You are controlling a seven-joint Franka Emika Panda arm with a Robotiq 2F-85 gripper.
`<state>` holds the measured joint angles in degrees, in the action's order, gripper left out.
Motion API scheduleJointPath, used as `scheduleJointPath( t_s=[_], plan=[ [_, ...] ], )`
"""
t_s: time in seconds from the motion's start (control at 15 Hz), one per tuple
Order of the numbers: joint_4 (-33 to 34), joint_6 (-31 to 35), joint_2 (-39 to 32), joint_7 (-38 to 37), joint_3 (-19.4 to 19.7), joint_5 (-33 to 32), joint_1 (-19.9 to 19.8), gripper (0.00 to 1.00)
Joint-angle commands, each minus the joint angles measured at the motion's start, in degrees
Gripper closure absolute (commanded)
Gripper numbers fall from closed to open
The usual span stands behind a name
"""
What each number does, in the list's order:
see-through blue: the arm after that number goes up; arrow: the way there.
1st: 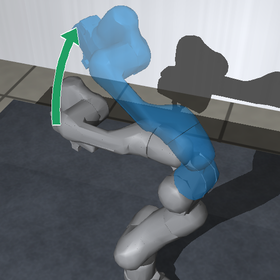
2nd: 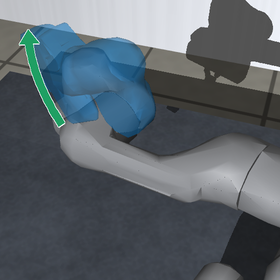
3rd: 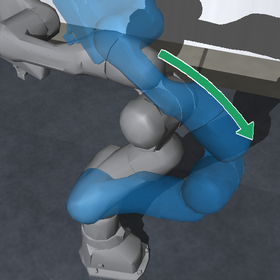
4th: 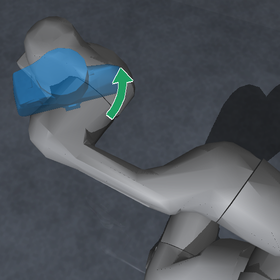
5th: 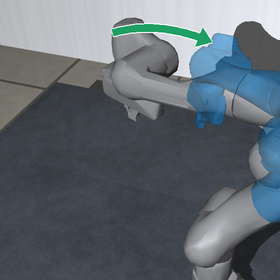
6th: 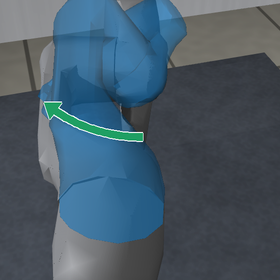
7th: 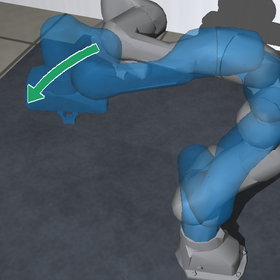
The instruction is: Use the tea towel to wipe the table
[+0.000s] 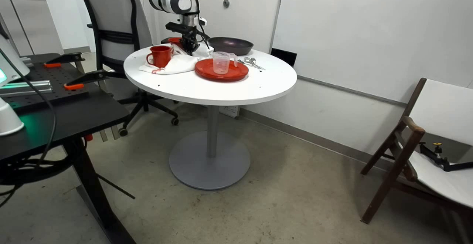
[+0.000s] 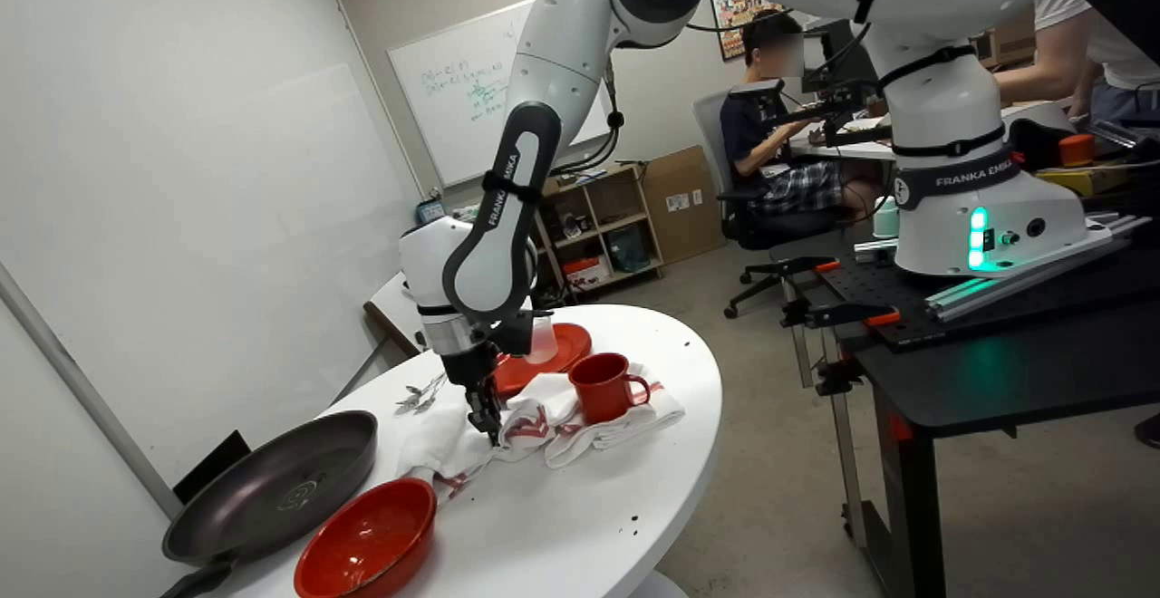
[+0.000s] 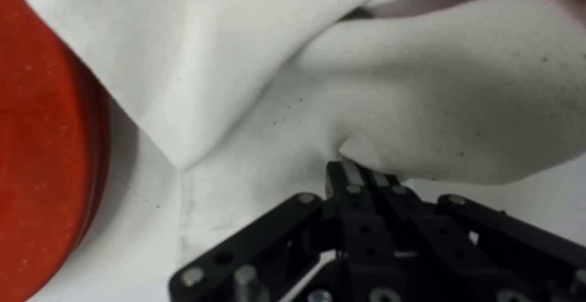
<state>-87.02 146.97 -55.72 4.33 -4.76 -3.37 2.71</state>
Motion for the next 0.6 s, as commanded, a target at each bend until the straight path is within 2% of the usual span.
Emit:
scheduleJointPath(
  t_s=[0.0,0.53],
  plan=[
    [3.83,1.40,-2.91,-0.73,1.24,0.45,0.46,0.99],
    [10.82,2.47,-6.61,-2.36,3.22,0.45,0.26,0.99]
  ],
)
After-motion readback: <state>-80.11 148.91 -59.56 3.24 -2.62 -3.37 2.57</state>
